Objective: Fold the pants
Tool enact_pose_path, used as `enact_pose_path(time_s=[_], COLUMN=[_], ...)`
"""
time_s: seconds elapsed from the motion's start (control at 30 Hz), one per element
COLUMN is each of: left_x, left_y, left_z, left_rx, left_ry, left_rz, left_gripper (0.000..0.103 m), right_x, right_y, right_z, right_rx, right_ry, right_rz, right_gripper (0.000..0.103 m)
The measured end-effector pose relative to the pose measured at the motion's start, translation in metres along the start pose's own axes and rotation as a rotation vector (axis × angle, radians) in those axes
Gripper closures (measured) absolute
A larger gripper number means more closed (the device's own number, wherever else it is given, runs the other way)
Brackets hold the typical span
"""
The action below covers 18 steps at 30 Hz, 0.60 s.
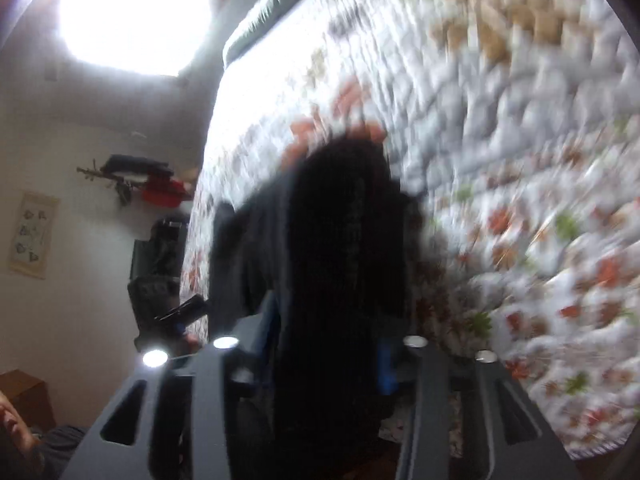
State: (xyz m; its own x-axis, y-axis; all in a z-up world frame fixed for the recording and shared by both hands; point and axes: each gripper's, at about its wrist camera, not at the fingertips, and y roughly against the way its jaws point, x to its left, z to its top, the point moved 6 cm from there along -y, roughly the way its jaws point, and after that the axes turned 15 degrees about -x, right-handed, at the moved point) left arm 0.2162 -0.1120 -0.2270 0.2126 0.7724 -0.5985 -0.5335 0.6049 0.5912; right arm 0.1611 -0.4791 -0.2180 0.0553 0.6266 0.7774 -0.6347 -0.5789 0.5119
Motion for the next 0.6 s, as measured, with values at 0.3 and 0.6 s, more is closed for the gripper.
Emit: enact_pose_path(time_s=[0.3,0.6], left_x=[-0.029,-0.023], left_y=[0.000,-0.070], left_z=[0.067,0.057], left_rx=[-0.085,0.035], left_ry=[0.121,0.131], left_rz=[-0.322,-0.306], left_gripper=[0.010,0.010], right_x=[0.062,-0.014], right_y=[-0.021,-0.047], right_z=[0.032,0.022], right_rx=[-0.018,0.014], right_ry=[0.102,-0.029], right_rz=[0.106,0.069], right_gripper=[0.054,0.103])
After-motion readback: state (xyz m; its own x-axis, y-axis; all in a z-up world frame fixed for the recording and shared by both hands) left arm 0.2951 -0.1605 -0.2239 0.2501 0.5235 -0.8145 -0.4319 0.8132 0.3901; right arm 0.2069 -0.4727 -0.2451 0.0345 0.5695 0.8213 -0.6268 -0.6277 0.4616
